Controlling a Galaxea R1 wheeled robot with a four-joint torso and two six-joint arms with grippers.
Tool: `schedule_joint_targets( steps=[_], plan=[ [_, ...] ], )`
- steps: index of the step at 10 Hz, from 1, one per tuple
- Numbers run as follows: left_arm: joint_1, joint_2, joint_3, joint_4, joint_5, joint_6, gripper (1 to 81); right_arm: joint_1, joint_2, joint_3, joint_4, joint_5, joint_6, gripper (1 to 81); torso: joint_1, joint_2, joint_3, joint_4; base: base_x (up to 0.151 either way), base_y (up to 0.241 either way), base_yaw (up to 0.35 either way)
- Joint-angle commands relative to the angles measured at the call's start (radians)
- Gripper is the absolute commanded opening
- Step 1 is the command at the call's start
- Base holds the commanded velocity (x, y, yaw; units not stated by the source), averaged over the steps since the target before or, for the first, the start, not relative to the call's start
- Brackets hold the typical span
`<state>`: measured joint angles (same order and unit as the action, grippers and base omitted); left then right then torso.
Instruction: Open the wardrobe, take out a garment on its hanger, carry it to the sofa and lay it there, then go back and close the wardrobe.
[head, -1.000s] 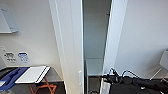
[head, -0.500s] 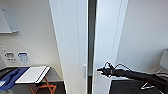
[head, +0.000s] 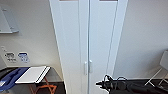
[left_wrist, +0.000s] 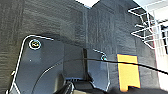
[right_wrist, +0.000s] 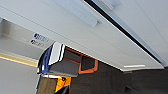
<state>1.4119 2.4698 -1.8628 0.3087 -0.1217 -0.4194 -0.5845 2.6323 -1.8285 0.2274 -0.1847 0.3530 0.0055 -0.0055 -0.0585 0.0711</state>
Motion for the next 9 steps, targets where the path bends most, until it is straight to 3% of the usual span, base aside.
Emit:
schedule_joint_targets(
  steps=[1, 7, 9],
  plan=[
    [-0.035, 0.074, -0.099, 0.038, 0.007, 0.011, 81.1, -0.154, -0.061, -0.017, -0.157, 0.002, -0.026, 81.1, 0.000, 0.000, 0.000, 0.000, 0.000, 0.000, 0.000],
    [0.009, 0.278, -0.417, 0.030, 0.017, 0.008, 81.1, -0.567, 0.023, -0.252, -0.325, 0.022, -0.028, 81.1, -0.001, 0.000, 0.000, 0.000, 0.000, 0.000, 0.000],
    [0.028, 0.322, -0.485, 0.036, 0.017, 0.008, 81.1, -0.697, 0.080, -0.369, -0.413, 0.072, -0.029, 81.1, -0.001, 0.000, 0.001, 0.000, 0.000, 0.000, 0.000]
  ],
)
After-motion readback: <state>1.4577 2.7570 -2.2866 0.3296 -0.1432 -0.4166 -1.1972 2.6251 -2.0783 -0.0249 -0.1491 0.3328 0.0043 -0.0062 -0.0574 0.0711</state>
